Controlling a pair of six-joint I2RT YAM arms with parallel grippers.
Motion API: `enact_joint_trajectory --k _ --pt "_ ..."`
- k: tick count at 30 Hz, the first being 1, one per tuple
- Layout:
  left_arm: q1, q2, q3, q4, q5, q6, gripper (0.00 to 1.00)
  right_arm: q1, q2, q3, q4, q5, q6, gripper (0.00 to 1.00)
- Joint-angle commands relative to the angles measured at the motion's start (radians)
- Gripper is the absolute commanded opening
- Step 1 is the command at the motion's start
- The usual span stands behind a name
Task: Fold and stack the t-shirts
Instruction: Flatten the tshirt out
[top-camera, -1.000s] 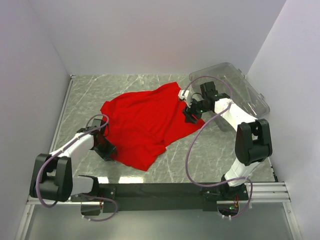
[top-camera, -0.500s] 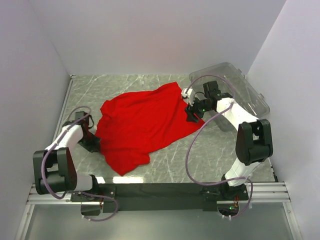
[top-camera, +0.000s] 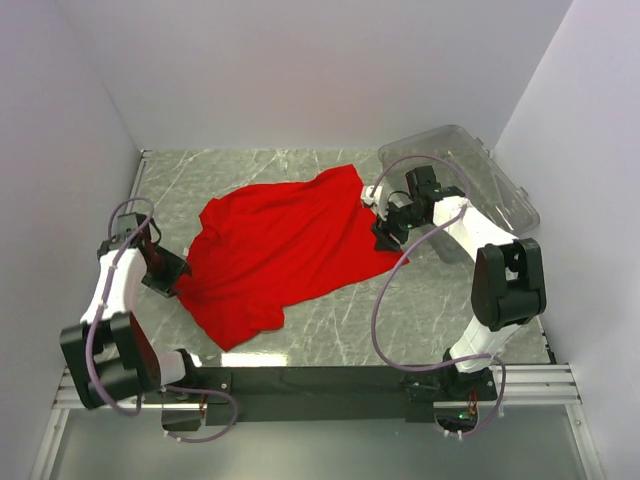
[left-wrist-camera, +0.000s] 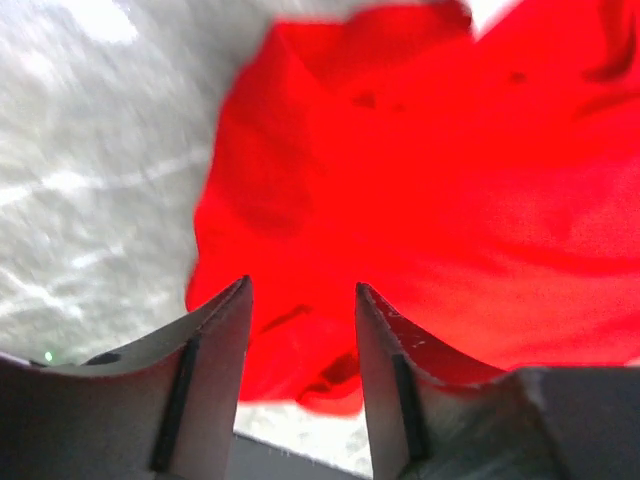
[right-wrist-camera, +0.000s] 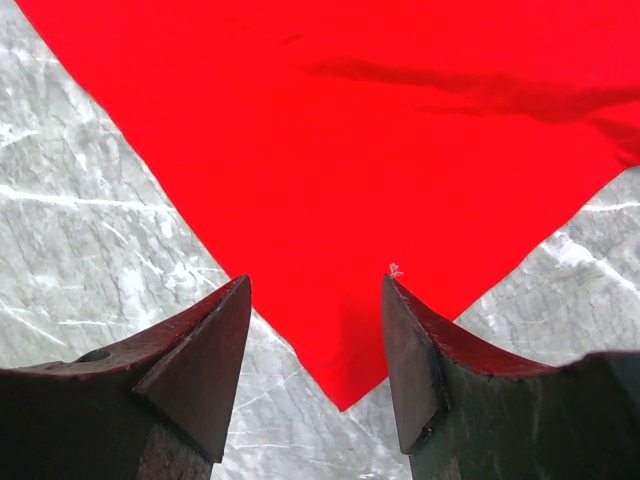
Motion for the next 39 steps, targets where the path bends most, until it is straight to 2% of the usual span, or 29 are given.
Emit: enact_joint_trajectory --k 1,3,10,14,16,26,29,30,36,38,39 --pt "-0.006 -0.098 -0.026 -0.093 0.097 -0.015 0.52 -0.009 -0.045 -0.004 -0.023 -0.010 -0.050 0.61" --pt "-0.012 -0.147 -0.075 -0.110 0.146 -0.030 0.56 -0.012 -0.044 -0.004 -0.023 -0.010 -0.050 0.61" --pt "-0.119 -0.200 -0.156 -0.129 0.169 -0.115 0.56 -0.016 -0.039 -0.005 -0.044 -0.020 -0.072 0.61" --pt "-0.222 -0.133 -0.159 -0.047 0.205 -0.185 0.55 -0.015 -0.041 -0.016 -0.052 -0.037 -0.075 0.61" --pt "-0.285 -0.094 -0.143 -0.023 0.176 -0.193 0.55 -0.016 -0.045 -0.024 -0.053 -0.051 -0.073 0.61" --pt "-0.389 0.102 -0.066 -0.001 0.017 -0.109 0.53 -0.015 -0.064 -0.045 -0.043 -0.062 -0.052 0.61" --pt "-0.408 0.127 -0.058 0.005 -0.012 -0.098 0.49 -0.015 -0.058 -0.040 -0.044 -0.071 -0.041 0.61" --pt "-0.420 0.151 -0.054 0.003 -0.021 -0.095 0.43 -0.018 -0.058 -0.039 -0.043 -0.074 -0.038 0.61" --pt "-0.474 0.197 -0.063 0.035 -0.027 -0.096 0.37 -0.016 -0.048 -0.025 -0.055 -0.074 -0.044 0.61" --pt "-0.480 0.207 -0.075 0.049 -0.016 -0.096 0.31 -0.016 -0.042 -0.022 -0.059 -0.076 -0.043 0.61" --pt "-0.487 0.207 -0.078 0.062 -0.013 -0.095 0.22 -0.016 -0.042 -0.017 -0.062 -0.077 -0.043 0.61"
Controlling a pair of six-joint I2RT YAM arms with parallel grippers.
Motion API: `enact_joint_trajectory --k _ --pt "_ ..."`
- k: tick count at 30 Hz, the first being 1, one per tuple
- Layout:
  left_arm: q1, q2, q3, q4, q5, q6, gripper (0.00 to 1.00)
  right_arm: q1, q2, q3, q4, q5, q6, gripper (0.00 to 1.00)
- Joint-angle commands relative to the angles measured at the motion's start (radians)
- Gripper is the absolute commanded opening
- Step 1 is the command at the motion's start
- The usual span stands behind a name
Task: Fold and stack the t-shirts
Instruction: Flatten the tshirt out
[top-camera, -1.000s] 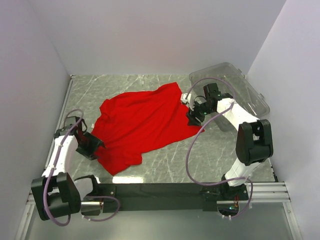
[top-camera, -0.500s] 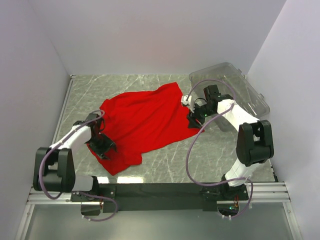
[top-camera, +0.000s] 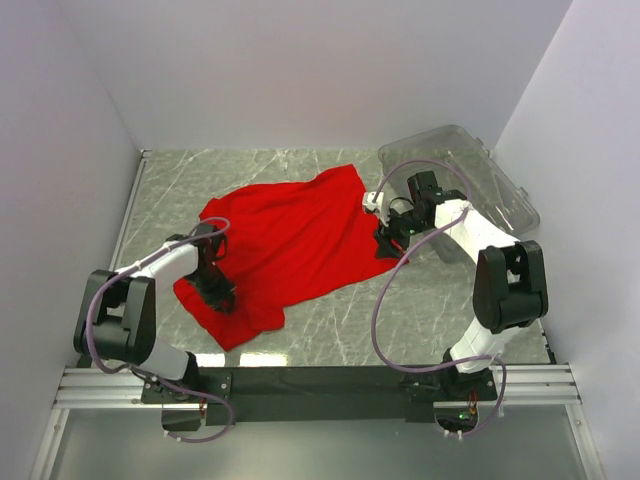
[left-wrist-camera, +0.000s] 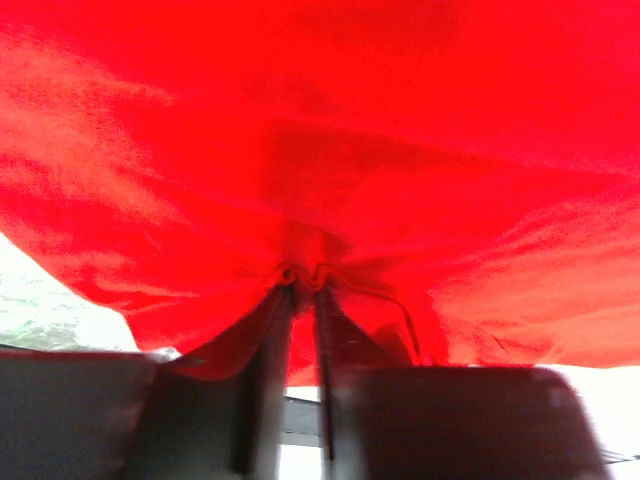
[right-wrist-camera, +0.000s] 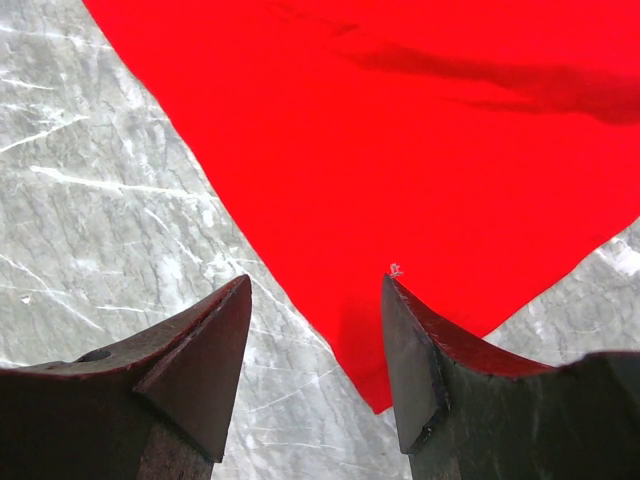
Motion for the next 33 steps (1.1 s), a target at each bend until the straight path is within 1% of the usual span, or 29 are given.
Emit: enact_joint_trajectory --k 1,2,3,6,9,13,20,21,23,26,30,33 --pt "-0.019 0.008 -0.002 0.045 -0.006 0.019 0.15 -0.006 -0.024 0.020 -0.017 -0.026 -0.001 0.61" --pt "-0.021 0.005 -0.001 0.045 -0.008 0.022 0.10 -0.006 -0.024 0.020 -0.019 -0.025 -0.001 0.61" --pt "-0.027 -0.001 0.004 0.042 -0.014 0.025 0.01 -0.006 -0.024 0.020 -0.017 -0.025 -0.003 0.61" --pt "-0.044 -0.056 0.038 0.008 -0.053 0.034 0.01 -0.006 -0.025 0.018 -0.022 -0.022 -0.003 0.61" --pt "-0.055 -0.123 0.094 -0.049 -0.060 0.049 0.01 -0.008 -0.028 0.017 -0.025 -0.020 -0.003 0.61" --pt "-0.056 -0.182 0.116 -0.093 -0.057 0.066 0.08 -0.006 -0.022 0.020 -0.029 -0.023 -0.003 0.61" --pt "-0.059 -0.249 0.048 -0.069 0.041 0.063 0.08 -0.008 -0.011 0.034 -0.039 -0.026 -0.006 0.61" --pt "-0.059 -0.251 0.042 -0.056 0.057 0.062 0.10 -0.006 -0.010 0.035 -0.040 -0.026 -0.007 0.61" --pt "-0.059 -0.237 0.024 -0.049 0.101 0.062 0.15 -0.006 -0.007 0.040 -0.043 -0.029 -0.006 0.61" --pt "-0.062 -0.202 0.015 -0.049 0.121 0.065 0.27 -0.008 -0.001 0.049 -0.046 -0.036 -0.003 0.61" --pt "-0.064 -0.208 0.056 -0.085 0.074 0.076 0.36 -0.006 -0.002 0.054 -0.045 -0.034 -0.006 0.61" --pt "-0.064 -0.203 0.091 -0.112 0.066 0.095 0.37 -0.008 -0.004 0.048 -0.042 -0.032 -0.006 0.61"
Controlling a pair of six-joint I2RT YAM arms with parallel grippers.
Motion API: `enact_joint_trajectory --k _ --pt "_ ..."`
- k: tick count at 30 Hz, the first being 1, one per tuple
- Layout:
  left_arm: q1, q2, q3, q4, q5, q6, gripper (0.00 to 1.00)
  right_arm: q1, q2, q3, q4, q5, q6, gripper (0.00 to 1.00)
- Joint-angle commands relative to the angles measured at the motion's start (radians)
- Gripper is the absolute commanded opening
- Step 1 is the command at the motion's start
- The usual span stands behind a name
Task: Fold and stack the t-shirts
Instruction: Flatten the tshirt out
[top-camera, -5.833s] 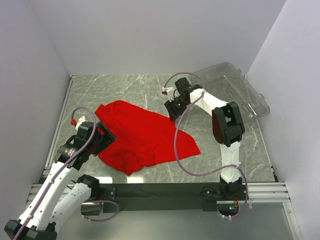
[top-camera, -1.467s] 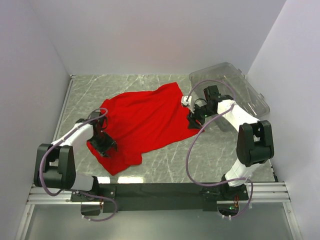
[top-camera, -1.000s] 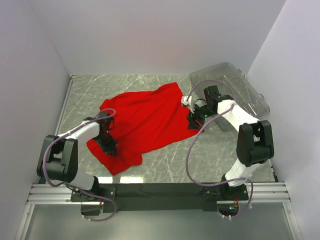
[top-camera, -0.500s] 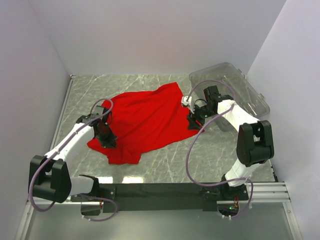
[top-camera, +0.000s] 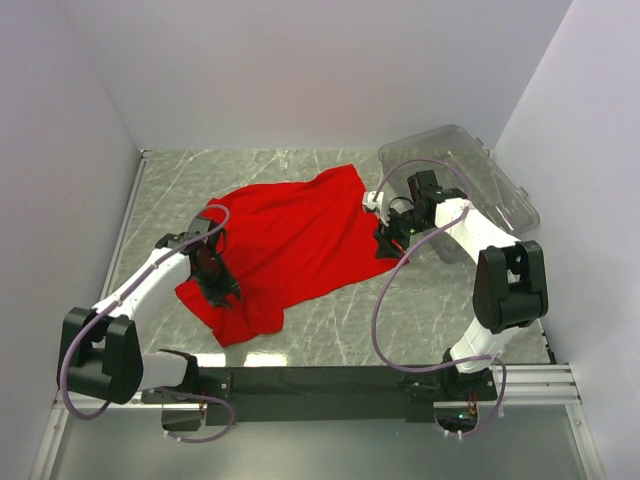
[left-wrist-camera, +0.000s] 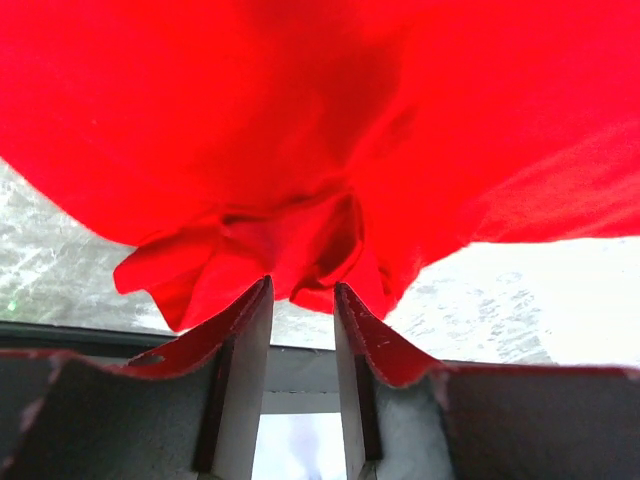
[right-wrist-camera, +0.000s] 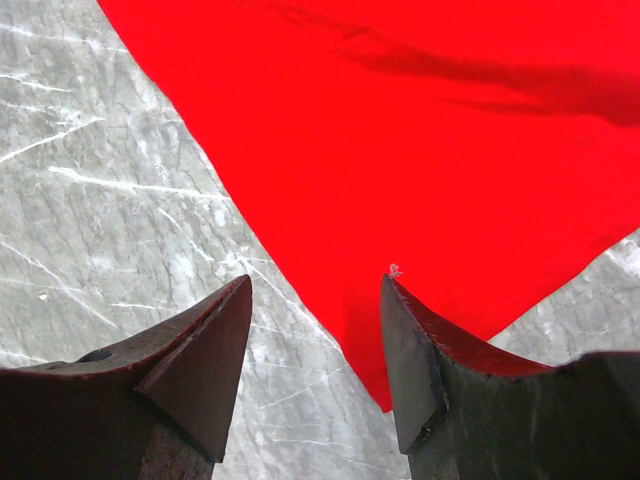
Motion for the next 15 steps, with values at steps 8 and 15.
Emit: enact_joint_trajectory --k 8,15 --pt "-0.016 0.038 0.061 0.088 0.103 0.071 0.41 -0.008 -0.005 0.029 -0.010 -0.026 -0.005 0.61" --pt "-0.053 0.153 0.103 0.128 0.104 0.077 0.42 -0.008 0.001 0.035 -0.014 -0.037 -0.002 0.61"
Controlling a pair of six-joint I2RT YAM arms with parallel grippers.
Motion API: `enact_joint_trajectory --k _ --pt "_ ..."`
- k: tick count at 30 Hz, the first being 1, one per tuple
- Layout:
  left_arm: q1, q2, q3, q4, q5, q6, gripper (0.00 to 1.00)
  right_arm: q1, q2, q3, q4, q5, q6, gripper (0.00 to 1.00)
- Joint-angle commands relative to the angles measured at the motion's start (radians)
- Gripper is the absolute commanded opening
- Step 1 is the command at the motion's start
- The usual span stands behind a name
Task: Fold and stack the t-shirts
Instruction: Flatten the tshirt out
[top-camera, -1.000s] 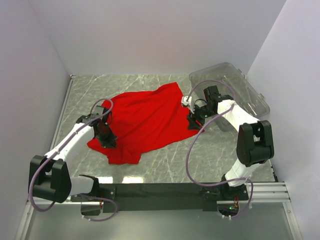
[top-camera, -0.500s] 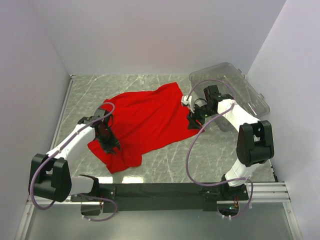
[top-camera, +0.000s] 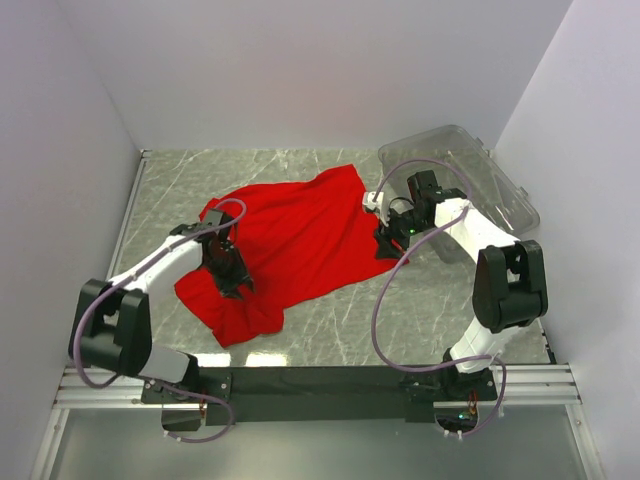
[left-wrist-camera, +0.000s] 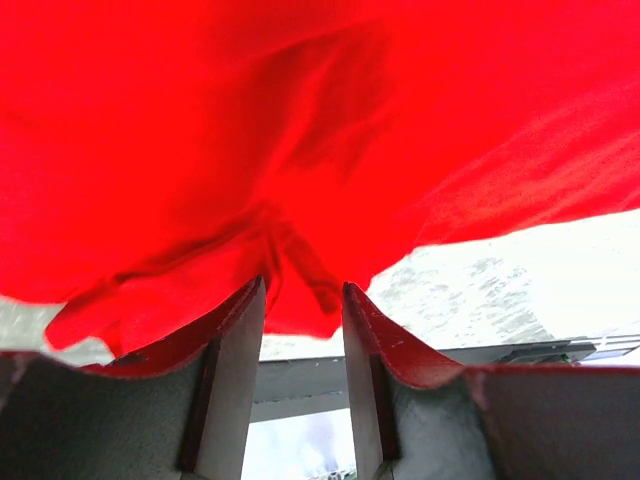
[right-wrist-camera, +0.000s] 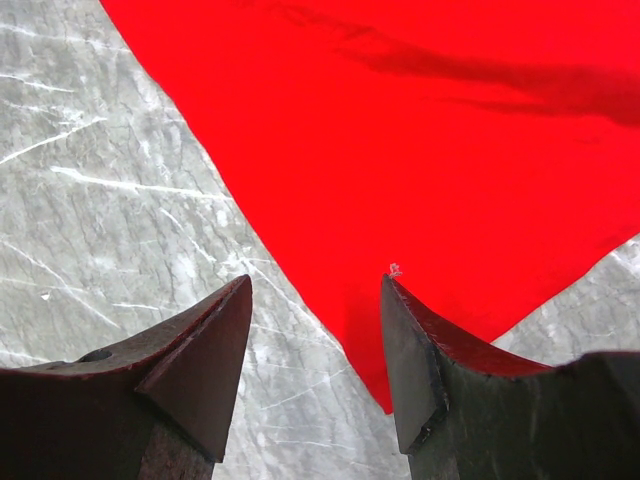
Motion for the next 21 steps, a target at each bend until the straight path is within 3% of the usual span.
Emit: enact_joint_trajectory --k 1,5,13,19,21 --pt "-0.028 0.053 0.039 0.041 0.029 0.027 0.42 -0.006 -0.001 0.035 -0.014 -0.031 -0.004 0.61" --pt "-0.062 0.104 0.045 0.001 -0.001 0.039 0.41 -0.008 -0.006 0.031 -0.014 -0.024 -0.007 0.61" --pt "-0.069 0.060 0.059 -0.079 -0.059 0.022 0.41 -0.008 0.000 0.034 -0.008 -0.034 -0.001 0.61" --pt "-0.085 0.106 0.012 -0.013 -0.004 0.007 0.31 -0.006 -0.001 0.037 -0.012 -0.033 -0.005 0.61" --pt "-0.096 0.115 0.007 0.007 0.002 0.005 0.23 -0.006 -0.006 0.034 -0.011 -0.030 -0.010 0.61"
